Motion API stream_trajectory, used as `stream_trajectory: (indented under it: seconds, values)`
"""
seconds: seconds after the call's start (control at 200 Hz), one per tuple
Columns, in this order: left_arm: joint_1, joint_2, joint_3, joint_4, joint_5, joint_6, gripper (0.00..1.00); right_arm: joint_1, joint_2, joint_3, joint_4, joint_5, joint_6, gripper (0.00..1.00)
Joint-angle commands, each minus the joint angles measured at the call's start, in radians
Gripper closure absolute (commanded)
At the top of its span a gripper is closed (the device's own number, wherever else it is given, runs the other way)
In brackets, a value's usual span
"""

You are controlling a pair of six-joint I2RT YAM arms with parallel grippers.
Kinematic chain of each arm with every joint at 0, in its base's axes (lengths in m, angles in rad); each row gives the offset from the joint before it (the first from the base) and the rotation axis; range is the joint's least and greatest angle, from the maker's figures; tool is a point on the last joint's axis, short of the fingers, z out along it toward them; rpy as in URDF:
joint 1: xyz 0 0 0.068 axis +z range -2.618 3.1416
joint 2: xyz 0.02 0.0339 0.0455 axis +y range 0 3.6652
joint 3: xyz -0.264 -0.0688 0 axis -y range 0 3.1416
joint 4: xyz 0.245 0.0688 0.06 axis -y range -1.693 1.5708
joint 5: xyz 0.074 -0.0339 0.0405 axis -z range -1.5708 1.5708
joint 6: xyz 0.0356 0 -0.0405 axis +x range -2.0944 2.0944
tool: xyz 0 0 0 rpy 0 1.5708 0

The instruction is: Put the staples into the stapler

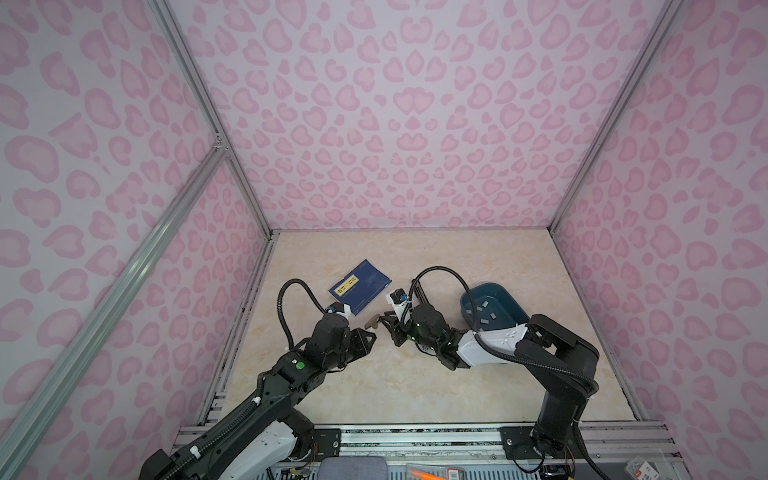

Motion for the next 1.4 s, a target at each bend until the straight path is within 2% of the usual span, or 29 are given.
stream_trajectory:
  seconds: [0.0, 0.115, 0.24, 0.415, 0.535, 0.69, 0.78, 0.95, 1.115, 1.285, 1.395]
  values:
    - [0.014, 0.011, 0.055, -0.018, 0.021, 0.023, 0.97, 0.008, -0.054, -0.049, 0.1, -0.026, -0.035, 0.72]
    - [0.045, 0.025, 0.123, -0.093, -0.011, 0.014, 0.97, 0.01, -0.114, -0.115, 0.078, 0.03, -0.084, 0.66]
    - [0.101, 0.087, 0.205, -0.21, 0.004, -0.076, 0.97, 0.032, -0.162, -0.18, 0.082, 0.091, -0.156, 0.59]
    - [0.119, 0.237, 0.379, -0.461, -0.028, -0.181, 0.97, 0.155, -0.203, -0.206, 0.077, 0.244, -0.331, 0.43]
    - [0.119, 0.286, 0.39, -0.45, 0.03, -0.229, 0.97, 0.22, -0.172, -0.147, 0.055, 0.376, -0.394, 0.36]
    - [0.118, 0.317, 0.416, -0.462, 0.081, -0.252, 0.97, 0.223, -0.097, -0.089, 0.113, 0.417, -0.449, 0.34]
    - [0.12, 0.318, 0.437, -0.51, 0.082, -0.264, 0.97, 0.206, -0.057, -0.087, 0.174, 0.39, -0.477, 0.35]
    - [0.122, 0.281, 0.432, -0.51, 0.095, -0.288, 0.97, 0.177, 0.003, -0.133, 0.358, 0.251, -0.493, 0.35]
    - [0.129, 0.232, 0.418, -0.512, 0.079, -0.311, 0.97, 0.183, 0.004, -0.141, 0.391, 0.152, -0.502, 0.35]
    - [0.134, 0.203, 0.398, -0.502, 0.079, -0.323, 0.97, 0.204, 0.011, -0.134, 0.414, 0.151, -0.521, 0.34]
    - [0.133, 0.195, 0.395, -0.501, 0.095, -0.325, 0.97, 0.205, 0.034, -0.096, 0.391, 0.15, -0.527, 0.37]
